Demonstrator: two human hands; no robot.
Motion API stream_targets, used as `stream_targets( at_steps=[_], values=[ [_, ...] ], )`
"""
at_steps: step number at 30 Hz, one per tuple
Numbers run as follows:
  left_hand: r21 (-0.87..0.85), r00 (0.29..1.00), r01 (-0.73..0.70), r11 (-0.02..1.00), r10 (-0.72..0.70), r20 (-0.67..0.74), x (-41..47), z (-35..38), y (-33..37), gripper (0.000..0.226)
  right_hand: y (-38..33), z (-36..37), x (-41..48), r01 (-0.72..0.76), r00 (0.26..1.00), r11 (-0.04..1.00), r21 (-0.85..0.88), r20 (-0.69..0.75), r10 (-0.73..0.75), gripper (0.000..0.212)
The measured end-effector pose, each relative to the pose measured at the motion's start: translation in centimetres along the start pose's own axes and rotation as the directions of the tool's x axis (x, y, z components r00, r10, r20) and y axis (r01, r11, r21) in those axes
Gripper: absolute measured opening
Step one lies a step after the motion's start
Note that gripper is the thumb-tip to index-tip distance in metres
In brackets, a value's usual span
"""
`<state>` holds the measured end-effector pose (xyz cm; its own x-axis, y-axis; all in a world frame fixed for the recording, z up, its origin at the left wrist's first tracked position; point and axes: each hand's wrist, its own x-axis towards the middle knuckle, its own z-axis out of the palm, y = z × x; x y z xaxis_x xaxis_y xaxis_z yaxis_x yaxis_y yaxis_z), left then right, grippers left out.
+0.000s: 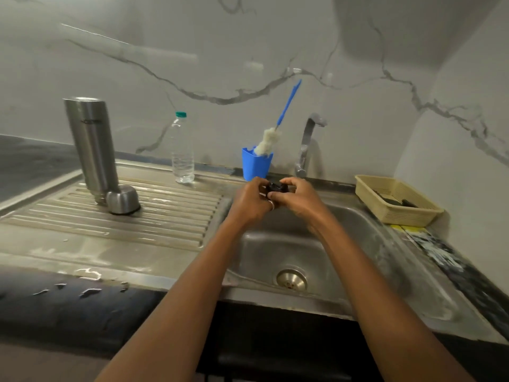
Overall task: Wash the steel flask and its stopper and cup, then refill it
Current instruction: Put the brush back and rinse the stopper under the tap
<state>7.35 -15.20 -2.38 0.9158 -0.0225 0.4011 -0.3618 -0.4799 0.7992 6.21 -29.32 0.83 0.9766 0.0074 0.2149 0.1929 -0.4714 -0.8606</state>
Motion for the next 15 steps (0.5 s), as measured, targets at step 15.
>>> stream_targets(
  at_steps=[15],
  values=[
    [0.327, 0.952, 0.306, 0.894, -0.28, -0.127, -2.3, -17.6, -7.7, 0.046, -8.0, 17.1, 1.2, 0.112, 0.959, 0.992, -0.05, 0.265, -0.095, 0.016]
  ],
)
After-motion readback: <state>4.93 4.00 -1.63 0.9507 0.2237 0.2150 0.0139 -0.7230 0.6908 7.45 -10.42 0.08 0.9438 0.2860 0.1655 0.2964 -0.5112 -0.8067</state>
